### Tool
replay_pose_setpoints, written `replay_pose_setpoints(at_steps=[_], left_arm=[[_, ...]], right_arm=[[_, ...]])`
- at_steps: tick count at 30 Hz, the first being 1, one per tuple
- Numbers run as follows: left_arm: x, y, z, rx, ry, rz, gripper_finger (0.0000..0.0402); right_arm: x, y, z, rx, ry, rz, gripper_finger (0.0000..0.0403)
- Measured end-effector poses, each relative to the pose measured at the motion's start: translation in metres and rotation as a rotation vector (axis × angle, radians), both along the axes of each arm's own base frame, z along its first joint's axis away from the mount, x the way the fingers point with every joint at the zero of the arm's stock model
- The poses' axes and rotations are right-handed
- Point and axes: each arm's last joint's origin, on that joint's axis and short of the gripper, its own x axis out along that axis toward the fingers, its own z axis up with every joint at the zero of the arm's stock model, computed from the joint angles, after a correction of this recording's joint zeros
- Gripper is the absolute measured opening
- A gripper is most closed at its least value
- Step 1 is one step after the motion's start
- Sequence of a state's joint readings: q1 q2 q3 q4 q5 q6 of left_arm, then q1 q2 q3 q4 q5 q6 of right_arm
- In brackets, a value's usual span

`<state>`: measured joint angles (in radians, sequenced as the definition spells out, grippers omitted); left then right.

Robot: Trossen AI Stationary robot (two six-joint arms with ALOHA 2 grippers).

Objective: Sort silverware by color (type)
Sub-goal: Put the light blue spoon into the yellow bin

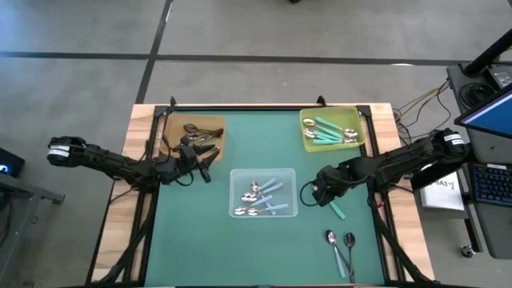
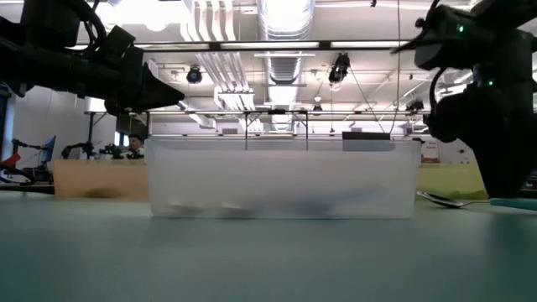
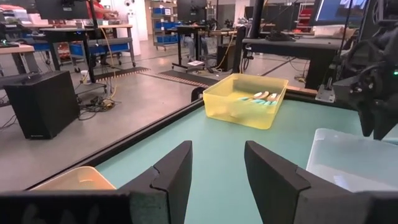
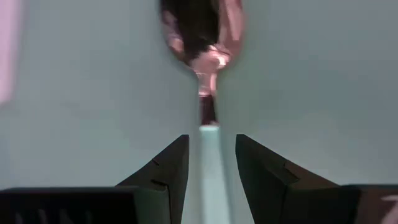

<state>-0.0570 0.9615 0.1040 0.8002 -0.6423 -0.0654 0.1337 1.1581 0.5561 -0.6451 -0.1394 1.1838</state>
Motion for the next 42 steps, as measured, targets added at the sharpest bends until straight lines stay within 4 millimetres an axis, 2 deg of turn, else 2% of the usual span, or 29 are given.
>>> replay_pose_setpoints(at_steps=[8,11,14,19,23,29,31,37,42], left_arm=[[0.000,0.000,-0.001,0.001,0.013,0.000,0.0132],[0.000,0.000,-0.001,0.001,0.013,0.000,0.0132],[0.000,0.000,-0.002,0.001,0.018,0.001,0.0132],[0.000,0.000,-0.002,0.001,0.018,0.001,0.0132],[0.000,0.000,-0.002,0.002,0.018,0.005,0.0132],[0.000,0.000,-0.002,0.002,0.018,0.008,0.0132],[0.000,0.000,-0.002,0.002,0.019,0.016,0.0132],[0.000,0.001,-0.002,0.003,0.019,0.030,0.0132],[0.000,0.001,-0.002,0.003,0.019,0.030,0.0132]], right_arm=[[0.014,0.002,-0.023,-0.040,0.148,0.128,0.0114],[0.022,0.003,-0.025,-0.057,0.204,0.196,0.0085],[0.029,0.003,-0.024,-0.078,0.245,0.266,0.0037],[0.036,0.001,-0.007,-0.095,0.222,0.349,0.0028],[0.040,-0.011,0.032,-0.170,0.089,0.350,0.0028],[0.019,-0.053,0.084,-0.389,0.022,0.318,0.0028],[0.010,-0.072,0.094,-0.466,0.045,0.326,0.0028],[-0.005,-0.138,0.110,-0.653,0.157,0.365,0.0028],[-0.009,-0.183,0.103,-0.684,0.224,0.386,0.0028]])
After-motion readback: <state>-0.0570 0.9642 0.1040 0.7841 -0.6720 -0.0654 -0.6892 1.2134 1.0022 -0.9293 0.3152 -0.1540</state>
